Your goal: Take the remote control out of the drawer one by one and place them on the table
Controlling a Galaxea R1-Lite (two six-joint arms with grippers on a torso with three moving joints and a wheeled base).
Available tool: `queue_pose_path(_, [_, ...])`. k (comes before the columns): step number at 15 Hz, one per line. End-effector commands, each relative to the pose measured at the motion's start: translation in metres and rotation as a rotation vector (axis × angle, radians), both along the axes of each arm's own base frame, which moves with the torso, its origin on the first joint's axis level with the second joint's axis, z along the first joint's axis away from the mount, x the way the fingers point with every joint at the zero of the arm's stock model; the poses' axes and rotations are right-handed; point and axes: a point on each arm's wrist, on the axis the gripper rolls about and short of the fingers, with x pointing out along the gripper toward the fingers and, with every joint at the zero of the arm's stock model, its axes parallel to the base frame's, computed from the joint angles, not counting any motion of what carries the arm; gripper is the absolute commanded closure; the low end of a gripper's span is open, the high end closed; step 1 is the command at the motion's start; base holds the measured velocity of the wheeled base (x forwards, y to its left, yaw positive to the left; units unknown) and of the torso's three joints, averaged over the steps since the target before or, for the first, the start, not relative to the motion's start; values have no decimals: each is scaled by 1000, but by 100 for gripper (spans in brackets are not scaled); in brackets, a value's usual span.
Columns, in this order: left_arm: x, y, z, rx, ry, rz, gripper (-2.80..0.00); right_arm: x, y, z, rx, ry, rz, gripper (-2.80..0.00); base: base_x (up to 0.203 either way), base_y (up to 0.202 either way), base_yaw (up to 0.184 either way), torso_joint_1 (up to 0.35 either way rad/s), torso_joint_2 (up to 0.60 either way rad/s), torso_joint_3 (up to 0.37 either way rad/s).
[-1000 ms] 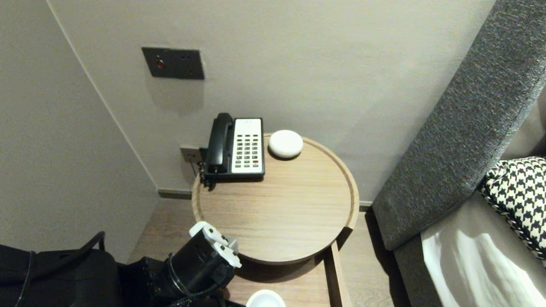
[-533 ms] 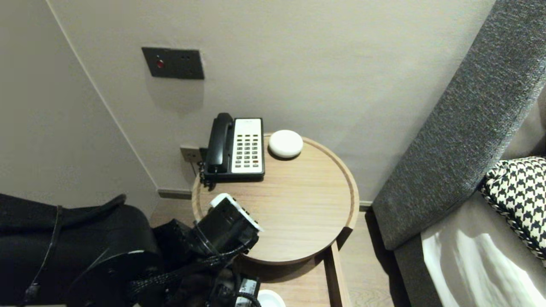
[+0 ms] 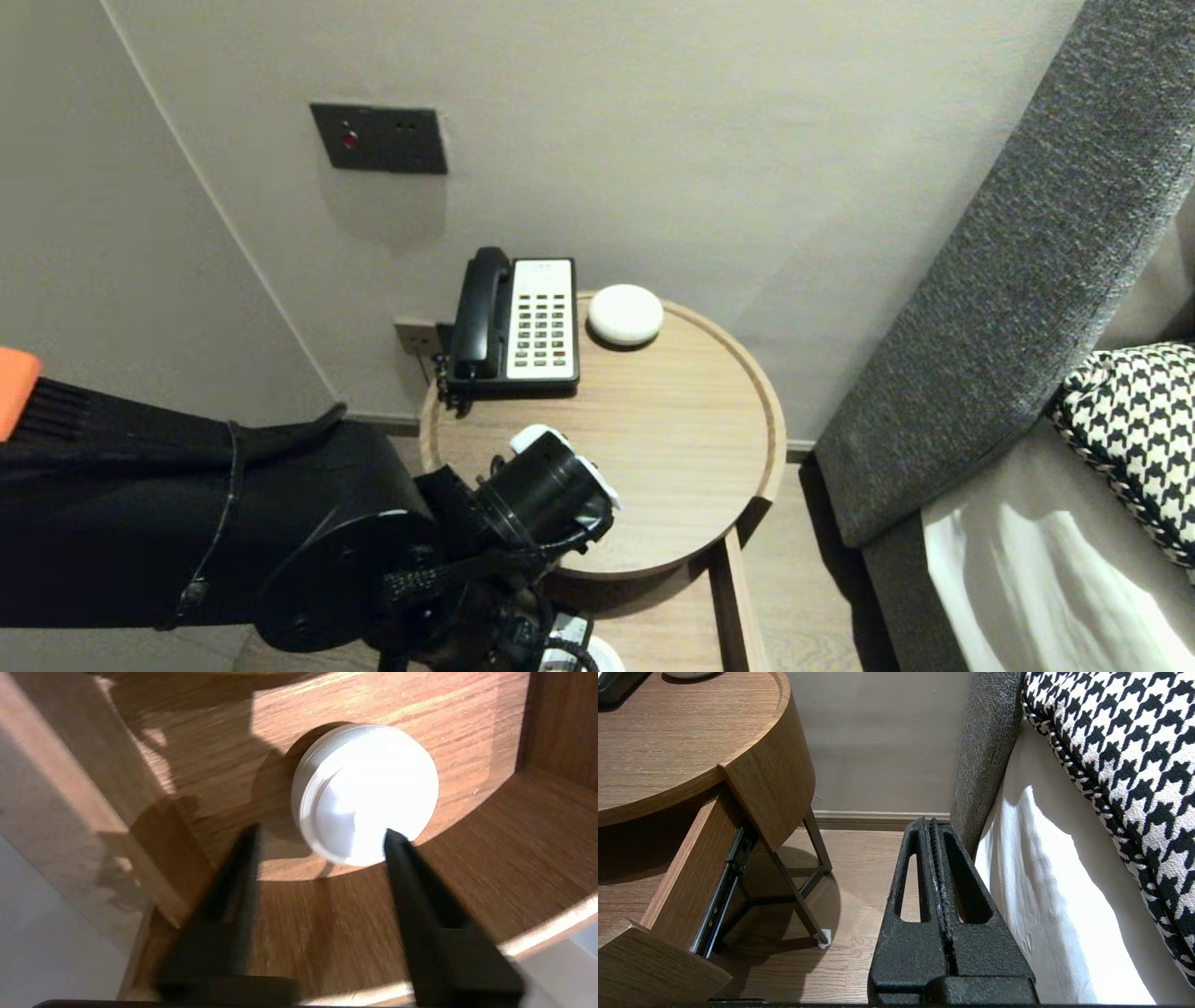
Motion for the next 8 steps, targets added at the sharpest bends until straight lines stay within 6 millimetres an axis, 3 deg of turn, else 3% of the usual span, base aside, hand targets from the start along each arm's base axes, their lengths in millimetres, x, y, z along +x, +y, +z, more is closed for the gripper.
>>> queue_pose_path(1, [1,-12,-10,21,16,-12,-280,3,0,-11,0,39,-1,0,0,0,0,0,0,0])
queue_pose_path(5, [-3,-37,-24,37,35,-36,-280,3,0,-11,0,39,-1,0,0,0,0,0,0,0])
queue_pose_path(8, [-3,-41,-28,47,36,-45,-280,3,0,-11,0,37,1,0,0,0,0,0,0,0])
